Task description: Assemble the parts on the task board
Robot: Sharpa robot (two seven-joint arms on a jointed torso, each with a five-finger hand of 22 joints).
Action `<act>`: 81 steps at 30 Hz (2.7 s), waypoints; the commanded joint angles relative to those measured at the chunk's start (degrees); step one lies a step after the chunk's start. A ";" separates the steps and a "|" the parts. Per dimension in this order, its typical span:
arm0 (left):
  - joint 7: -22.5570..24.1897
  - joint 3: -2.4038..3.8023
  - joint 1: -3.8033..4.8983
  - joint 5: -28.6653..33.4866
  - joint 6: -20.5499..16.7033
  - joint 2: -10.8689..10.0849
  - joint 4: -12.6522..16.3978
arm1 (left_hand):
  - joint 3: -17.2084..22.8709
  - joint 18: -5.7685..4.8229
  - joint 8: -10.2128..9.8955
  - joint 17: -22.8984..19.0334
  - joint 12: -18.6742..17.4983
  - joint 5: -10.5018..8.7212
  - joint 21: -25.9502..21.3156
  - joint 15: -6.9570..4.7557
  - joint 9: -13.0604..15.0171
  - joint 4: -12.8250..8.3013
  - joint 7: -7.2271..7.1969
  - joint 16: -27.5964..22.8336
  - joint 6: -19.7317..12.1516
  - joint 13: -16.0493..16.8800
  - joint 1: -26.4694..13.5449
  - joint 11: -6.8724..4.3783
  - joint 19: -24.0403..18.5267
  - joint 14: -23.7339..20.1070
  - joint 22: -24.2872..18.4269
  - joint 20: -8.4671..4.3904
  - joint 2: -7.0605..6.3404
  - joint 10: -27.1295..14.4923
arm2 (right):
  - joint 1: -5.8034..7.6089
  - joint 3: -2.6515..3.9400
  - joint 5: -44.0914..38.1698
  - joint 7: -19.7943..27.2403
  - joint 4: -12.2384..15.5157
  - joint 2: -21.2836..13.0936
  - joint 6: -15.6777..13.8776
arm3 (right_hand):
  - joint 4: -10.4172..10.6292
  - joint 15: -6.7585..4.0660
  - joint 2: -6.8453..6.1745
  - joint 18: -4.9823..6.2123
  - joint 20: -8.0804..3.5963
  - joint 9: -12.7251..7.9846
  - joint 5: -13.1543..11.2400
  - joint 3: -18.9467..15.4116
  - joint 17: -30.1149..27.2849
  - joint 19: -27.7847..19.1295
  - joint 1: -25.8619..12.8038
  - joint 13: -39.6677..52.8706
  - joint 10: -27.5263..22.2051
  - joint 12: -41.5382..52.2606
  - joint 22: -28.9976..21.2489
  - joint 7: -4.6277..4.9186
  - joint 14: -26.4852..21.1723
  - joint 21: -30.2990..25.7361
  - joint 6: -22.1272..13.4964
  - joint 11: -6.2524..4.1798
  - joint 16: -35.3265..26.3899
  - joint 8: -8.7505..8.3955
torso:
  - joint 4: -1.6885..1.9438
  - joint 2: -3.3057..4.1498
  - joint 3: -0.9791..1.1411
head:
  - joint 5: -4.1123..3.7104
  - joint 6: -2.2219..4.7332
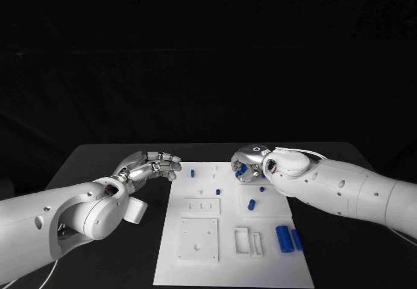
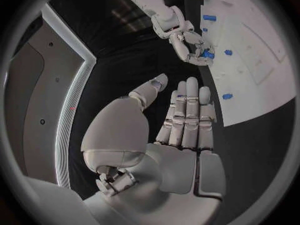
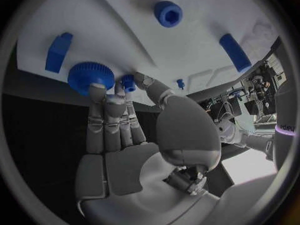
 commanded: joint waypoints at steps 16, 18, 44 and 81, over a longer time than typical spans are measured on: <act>-0.11 0.04 0.16 0.37 1.24 0.02 -0.04 | 0.52 -0.30 -0.16 -0.13 -0.23 -0.20 -0.02 0.10 0.12 -0.03 0.28 0.25 0.10 -0.07 -0.48 0.17 0.04 -0.41 -0.10 -0.40 0.30 -0.34 | -0.39 -0.23 -2.51 -3.03 1.52 -0.50 -4.21 | 1.69 -1.89 0.31 3.16 -0.32 1.74 -11.47 12.07 -1.31 0.37 -0.58 2.88 4.95 1.27 1.25 -1.27 -0.51 1.57 4.24 -1.79 1.61 1.76 | 0.04 0.59 0.01 | -0.01 0.34; -0.15 0.04 0.16 0.37 1.23 0.05 -0.10 | 0.54 -0.31 -0.17 -0.14 -0.24 -0.21 -0.02 0.10 0.12 -0.05 0.28 0.26 0.10 -0.06 -0.47 0.17 0.03 -0.41 -0.10 -0.41 0.31 -0.34 | -0.39 -0.22 -2.54 -3.38 1.92 -0.58 -5.10 | 1.68 -2.02 0.16 3.16 -0.37 1.97 -11.50 12.26 -1.36 0.35 -0.69 3.13 5.27 1.38 1.24 -1.38 -0.57 1.68 4.43 -1.93 1.67 1.93 | 0.05 0.62 0.01 | 0.02 0.40; -0.31 0.04 0.17 0.58 1.12 0.68 -0.13 | 0.70 -0.44 -0.23 -0.23 -0.31 -0.19 -0.01 0.10 0.21 -0.12 0.31 0.34 0.16 -0.05 -0.37 0.16 -0.02 -0.46 -0.13 -0.55 0.32 -0.30 | -0.37 0.25 -4.96 -8.52 1.33 4.52 -14.96 | 2.43 -2.18 -0.97 3.16 -0.44 2.85 -11.51 13.62 -1.71 0.29 -0.32 3.81 5.58 1.07 1.16 -1.65 -0.67 2.10 4.76 -2.08 1.86 2.31 | 0.24 0.98 0.00 | 0.17 1.82; -0.37 0.04 0.96 0.57 1.58 1.07 -0.15 | 0.90 -0.64 -0.37 -0.36 -0.44 -0.15 0.03 0.09 0.31 -0.15 0.37 0.45 0.15 -0.06 -0.14 0.20 -0.11 -0.54 -0.15 -0.70 0.20 -0.32 | -0.68 0.21 -5.36 -9.54 -1.65 8.07 -15.19 | 3.02 -2.17 -1.65 3.16 -0.42 3.22 -11.51 14.51 -1.91 0.29 -0.05 4.09 5.67 0.80 1.11 -1.66 -0.68 2.28 4.71 -2.08 2.00 2.29 | 0.19 1.29 -0.04 | 1.51 0.89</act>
